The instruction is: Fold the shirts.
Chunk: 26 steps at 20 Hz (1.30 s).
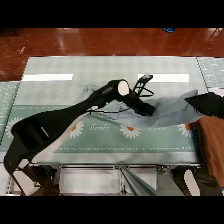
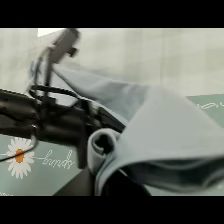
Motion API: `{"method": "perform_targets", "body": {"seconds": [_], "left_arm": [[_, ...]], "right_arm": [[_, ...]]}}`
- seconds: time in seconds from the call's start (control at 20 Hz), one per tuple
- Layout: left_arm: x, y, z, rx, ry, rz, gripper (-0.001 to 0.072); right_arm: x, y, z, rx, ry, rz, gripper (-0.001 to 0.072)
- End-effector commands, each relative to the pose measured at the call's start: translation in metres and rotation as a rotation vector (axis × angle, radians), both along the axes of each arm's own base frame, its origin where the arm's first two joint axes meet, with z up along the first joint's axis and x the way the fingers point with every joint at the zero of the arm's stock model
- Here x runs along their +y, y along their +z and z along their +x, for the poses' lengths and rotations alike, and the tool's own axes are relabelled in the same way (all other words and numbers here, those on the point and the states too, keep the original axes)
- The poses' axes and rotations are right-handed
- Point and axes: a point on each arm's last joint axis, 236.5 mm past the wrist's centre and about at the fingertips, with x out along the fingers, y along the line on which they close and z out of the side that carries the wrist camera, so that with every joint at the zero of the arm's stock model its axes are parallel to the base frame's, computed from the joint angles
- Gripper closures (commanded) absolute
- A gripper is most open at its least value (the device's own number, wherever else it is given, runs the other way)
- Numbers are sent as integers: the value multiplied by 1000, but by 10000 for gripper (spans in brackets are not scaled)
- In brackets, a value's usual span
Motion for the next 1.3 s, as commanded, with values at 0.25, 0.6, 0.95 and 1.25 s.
{"method": "perform_targets", "body": {"seconds": [0.25,0.6,0.95,1.25], "left_arm": [[21,17,45,111,122,-55,688],[248,133,166,-69,447,-23,688],[429,217,83,-447,764,135,687],[431,172,2,-437,854,92,687]], "right_arm": [[3,11,5,-38,-19,34,689],[52,29,38,-69,135,278,689],[195,-15,108,29,377,300,689],[306,-89,136,150,487,289,689]]}}
